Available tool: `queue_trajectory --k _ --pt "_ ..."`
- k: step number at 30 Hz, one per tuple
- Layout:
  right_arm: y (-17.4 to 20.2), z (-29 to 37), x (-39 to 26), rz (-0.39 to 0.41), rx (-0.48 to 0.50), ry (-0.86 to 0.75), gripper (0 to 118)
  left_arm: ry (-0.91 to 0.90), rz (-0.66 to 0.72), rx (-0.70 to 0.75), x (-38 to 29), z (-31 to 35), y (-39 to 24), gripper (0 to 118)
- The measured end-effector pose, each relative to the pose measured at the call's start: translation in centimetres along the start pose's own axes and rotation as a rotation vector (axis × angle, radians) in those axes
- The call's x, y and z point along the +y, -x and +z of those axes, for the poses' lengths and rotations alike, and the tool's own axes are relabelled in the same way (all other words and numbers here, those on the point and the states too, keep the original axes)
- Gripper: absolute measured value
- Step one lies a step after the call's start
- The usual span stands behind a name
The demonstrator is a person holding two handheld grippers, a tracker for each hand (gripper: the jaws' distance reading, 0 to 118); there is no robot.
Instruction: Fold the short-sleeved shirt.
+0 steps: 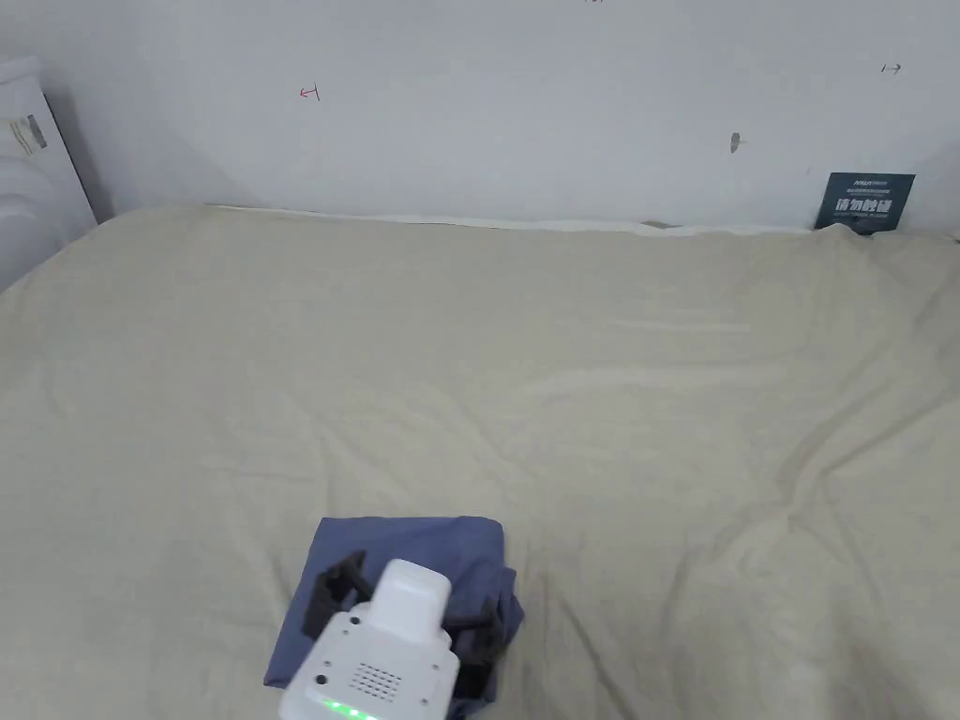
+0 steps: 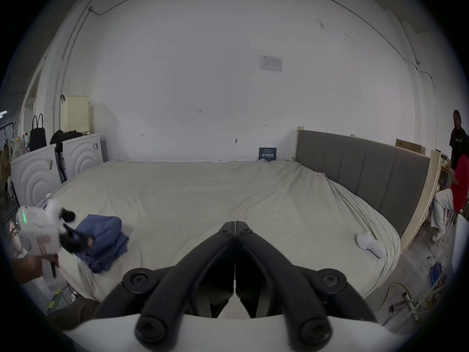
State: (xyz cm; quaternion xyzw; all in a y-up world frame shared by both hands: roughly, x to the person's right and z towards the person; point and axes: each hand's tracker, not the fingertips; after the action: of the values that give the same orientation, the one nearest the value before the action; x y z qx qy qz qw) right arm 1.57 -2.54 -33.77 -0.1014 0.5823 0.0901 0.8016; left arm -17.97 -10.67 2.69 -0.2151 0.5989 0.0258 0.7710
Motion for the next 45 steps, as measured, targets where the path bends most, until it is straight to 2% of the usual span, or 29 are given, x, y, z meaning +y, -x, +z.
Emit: queue_trajectory --k 3,4,5,6,7,14,16,17,21,27,28,32,34,35,37,39,40,41,42,43,44,45 --pt "0.8 -0.1 -0.2 0.021 0.023 -0.002 0 -0.039 0.009 0.155 1.1 -0.9 3.0 114" --pt "1.1 -0.2 -0.3 0.036 0.025 -0.003 0 -0.02 -0.015 0.171 1.1 -1.9 3.8 108" --pt "1.3 -0.2 -0.3 0.042 0.031 -0.003 0 0.004 -0.044 0.17 1.1 -2.7 4.1 85" --pt "1.4 -0.2 -0.3 0.046 0.041 -0.003 0 0.036 -0.071 0.166 0.6 -4.0 4.0 14" --pt "1.5 -0.2 -0.3 0.053 0.044 -0.004 0 0.082 -0.098 0.147 0.0 -5.2 3.8 0" --pt "1.5 -0.2 -0.3 0.082 0.037 -0.009 0 0.099 -0.222 -0.033 -5.4 -6.2 -3.8 0" --pt "1.4 -0.2 -0.1 0.096 0.035 -0.007 0 0.119 -0.219 -0.105 -6.9 -5.8 -6.8 0" --pt "1.3 -0.1 0.0 0.107 0.034 -0.009 0 0.105 -0.224 -0.075 -7.4 -5.2 -7.9 0" --pt "1.6 0.6 1.4 0.177 0.029 -0.011 0 0.069 -0.231 -0.108 -7.5 -4.7 -10.2 0" --pt "5.0 -0.7 3.5 0.276 0.099 -0.04 0 0.104 -0.004 -0.372 -5.9 -2.8 -7.0 0" --pt "6.1 -1.2 3.8 0.285 0.124 -0.048 0 0.038 0.052 -0.369 -5.4 -1.6 -5.5 0" --pt "10.6 -3.6 4.4 0.248 0.31 -0.036 0 -0.055 0.278 -0.35 -2.1 1.7 2.1 0" --pt "13.1 -5.7 4.1 0.193 0.422 0.005 0 -0.046 0.413 -0.277 -0.8 1.6 7.1 0" --pt "14.0 -6.9 3.7 0.148 0.485 0.038 0 -0.037 0.464 -0.25 -0.5 1.3 9.1 0" --pt "16.0 -10.6 1.9 0.025 0.672 0.171 0 0.011 0.611 -0.285 -0.6 0.3 13.9 0" --pt "17.7 -14.9 -0.7 -0.131 0.899 0.415 0 0.12 0.727 -0.338 -1.9 -1.8 16.8 0" --pt "18.6 -16.6 -2.3 -0.193 0.96 0.489 0 0.193 0.759 -0.369 -2.2 -2.3 17.8 2" --pt "19.6 -18.3 -4.2 -0.242 1.007 0.54 0 0.225 0.789 -0.402 -2.7 -2.7 18.6 6" --pt "20.5 -19.8 -5.9 -0.291 1.017 0.596 0 0.217 0.782 -0.4 -2.7 -2.9 18.7 19" --pt "21.2 -21.1 -7.1 -0.345 1.029 0.654 0 0.233 0.76 -0.375 -2.7 -3.3 19.0 43" --pt "21.4 -22.1 -8.2 -0.42 1.037 0.685 0 0.256 0.707 -0.328 -2.9 -3.8 19.0 78" --pt "21.3 -23.1 -9.2 -0.53 1.045 0.724 0 0.283 0.651 -0.292 -2.9 -4.7 18.9 114"
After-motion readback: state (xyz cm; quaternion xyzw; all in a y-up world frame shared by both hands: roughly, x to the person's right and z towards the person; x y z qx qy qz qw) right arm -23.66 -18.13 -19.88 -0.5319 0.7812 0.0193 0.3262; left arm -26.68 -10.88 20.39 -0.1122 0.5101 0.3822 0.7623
